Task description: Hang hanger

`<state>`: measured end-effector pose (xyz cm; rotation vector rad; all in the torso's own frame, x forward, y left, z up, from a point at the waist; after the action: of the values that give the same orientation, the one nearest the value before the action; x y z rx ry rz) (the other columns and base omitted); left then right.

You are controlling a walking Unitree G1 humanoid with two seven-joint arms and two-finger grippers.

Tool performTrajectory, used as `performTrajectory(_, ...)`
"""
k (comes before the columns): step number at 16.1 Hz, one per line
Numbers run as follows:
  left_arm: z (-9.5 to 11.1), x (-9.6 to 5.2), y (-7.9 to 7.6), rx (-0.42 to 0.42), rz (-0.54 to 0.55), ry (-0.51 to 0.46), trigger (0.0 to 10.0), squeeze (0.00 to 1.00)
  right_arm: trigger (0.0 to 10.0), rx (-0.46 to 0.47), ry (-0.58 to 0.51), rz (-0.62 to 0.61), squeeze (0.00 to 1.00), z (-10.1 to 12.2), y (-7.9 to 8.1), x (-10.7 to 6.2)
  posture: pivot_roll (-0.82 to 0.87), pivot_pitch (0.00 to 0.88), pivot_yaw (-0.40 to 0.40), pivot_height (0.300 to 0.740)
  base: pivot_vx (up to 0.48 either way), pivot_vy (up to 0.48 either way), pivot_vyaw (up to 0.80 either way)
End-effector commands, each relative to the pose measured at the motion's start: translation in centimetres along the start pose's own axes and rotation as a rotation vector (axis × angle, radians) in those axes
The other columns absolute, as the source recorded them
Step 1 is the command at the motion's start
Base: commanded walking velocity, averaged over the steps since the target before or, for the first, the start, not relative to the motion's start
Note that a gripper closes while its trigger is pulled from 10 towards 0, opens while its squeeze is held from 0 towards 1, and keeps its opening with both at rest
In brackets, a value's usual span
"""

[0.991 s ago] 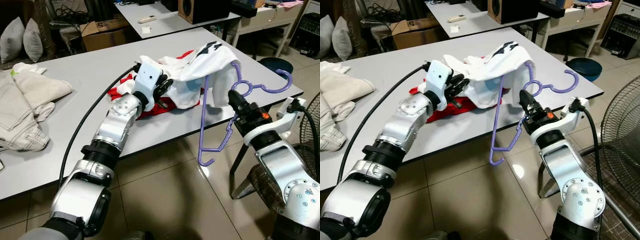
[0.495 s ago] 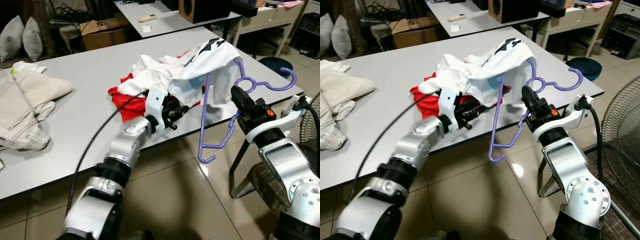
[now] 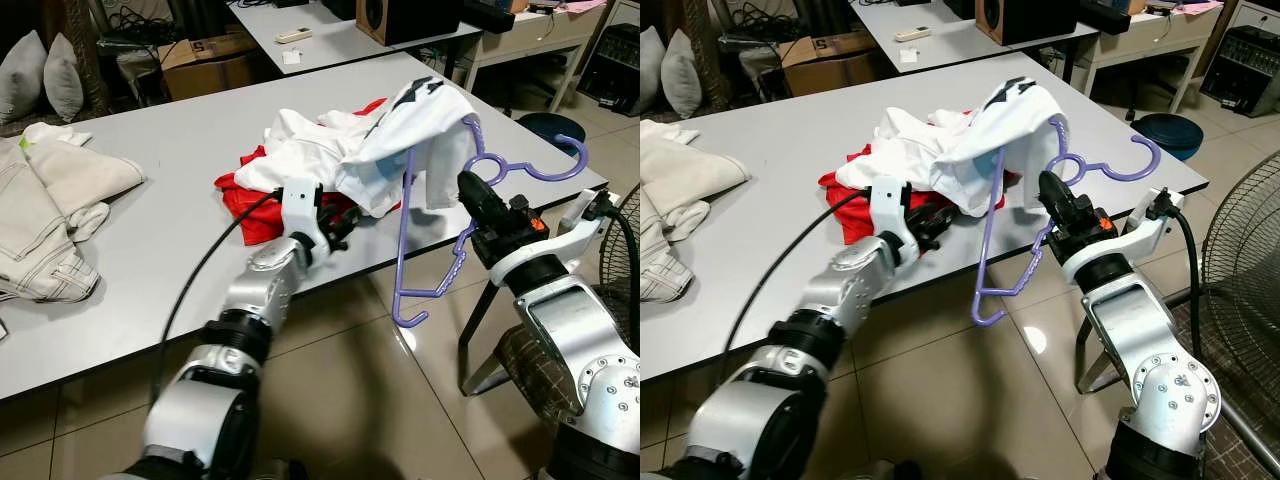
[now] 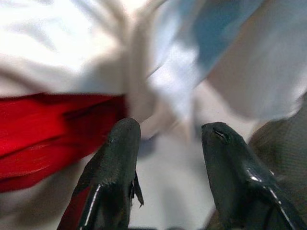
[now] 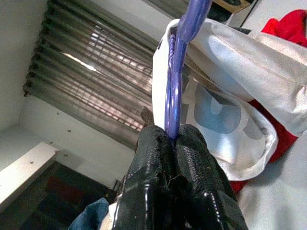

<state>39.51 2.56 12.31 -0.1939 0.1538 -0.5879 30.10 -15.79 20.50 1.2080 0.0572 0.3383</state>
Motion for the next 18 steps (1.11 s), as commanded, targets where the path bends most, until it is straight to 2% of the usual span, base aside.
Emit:
performTrajectory(1,0.8,0.2,-0.1,-0.022,-0.017,-0.033,10.0,0.00,10.0,-0.002,0.009,0.043,0.00,-0.2,1.1,-0.1,-0.20,0.000,0.093,0.740,0.000,0.000,0.00)
performTrajectory(3,0.4,0.5,-0.6,-0.050,-0.032,-0.030,10.0,0.00,10.0,0.003,0.013,0.045,0.00,-0.3,1.2,-0.1,-0.20,0.000,0.098,0.740,0.000,0.000,0.00)
performTrajectory(7,-1.4,0.5,1.2,-0.003,0.108,0.075,10.0,0.00,10.0,0.013,0.016,0.067,0.00,-0.6,1.7,-0.1,-0.22,0.000,0.112,0.740,0.000,0.000,0.00)
performTrajectory(8,-1.2,0.6,1.2,-0.026,0.109,0.052,10.0,0.00,10.0,0.014,0.016,0.072,0.00,-0.6,1.8,-0.1,-0.22,0.000,0.112,0.740,0.000,0.000,0.00)
performTrajectory(10,-0.1,0.8,0.9,-0.145,0.079,-0.045,9.7,0.00,10.0,0.018,0.015,0.083,0.00,-0.6,2.0,-0.2,-0.22,0.000,0.109,0.740,0.000,0.000,0.00)
performTrajectory(11,0.5,1.0,0.1,-0.201,0.028,-0.094,10.0,0.00,10.0,0.020,0.018,0.085,0.00,-0.6,2.0,-0.3,-0.22,0.000,0.108,0.740,0.000,0.000,0.00)
performTrajectory(12,0.5,1.2,-0.8,-0.217,-0.016,-0.105,7.4,0.00,10.0,0.021,0.024,0.083,0.00,-0.7,2.0,-0.4,-0.23,0.000,0.108,0.740,0.000,0.000,0.00)
performTrajectory(13,0.5,1.2,-0.8,-0.217,-0.016,-0.105,7.4,0.00,10.0,0.021,0.024,0.083,0.00,-0.7,2.0,-0.4,-0.23,0.000,0.108,0.740,0.000,0.000,0.00)
performTrajectory(14,0.4,1.3,-1.1,-0.229,-0.022,-0.108,6.6,0.00,10.0,0.021,0.027,0.080,0.00,-0.7,2.0,-0.4,-0.23,0.000,0.108,0.740,0.000,0.000,0.00)
performTrajectory(15,0.2,1.4,-1.1,-0.239,-0.007,-0.110,2.9,0.00,10.0,0.019,0.029,0.078,0.00,-0.8,2.0,-0.5,-0.24,0.000,0.110,0.740,0.000,0.000,0.00)
performTrajectory(17,0.1,1.4,-1.0,-0.244,0.006,-0.106,0.0,0.00,10.0,0.017,0.031,0.078,0.00,-0.8,2.0,-0.5,-0.25,0.000,0.111,0.740,0.000,0.000,0.00)
performTrajectory(18,0.1,1.4,-1.0,-0.254,0.008,-0.111,0.0,0.00,10.0,0.015,0.033,0.078,0.00,-0.8,2.1,-0.6,-0.25,0.000,0.112,0.740,0.000,0.000,0.00)
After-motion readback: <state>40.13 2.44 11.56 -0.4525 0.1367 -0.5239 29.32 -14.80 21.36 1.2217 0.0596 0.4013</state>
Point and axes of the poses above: a point about 5 cm out from each wrist's last joint towards the gripper, its own x axis pointing out of the wrist towards the gripper, its own z axis along the axis of the wrist's last joint, y = z × x, the point moved 4 cm from there along x, pointing out of the wrist towards the gripper, and after that the axes turned 10 degrees about x, right-handed, at the moved point
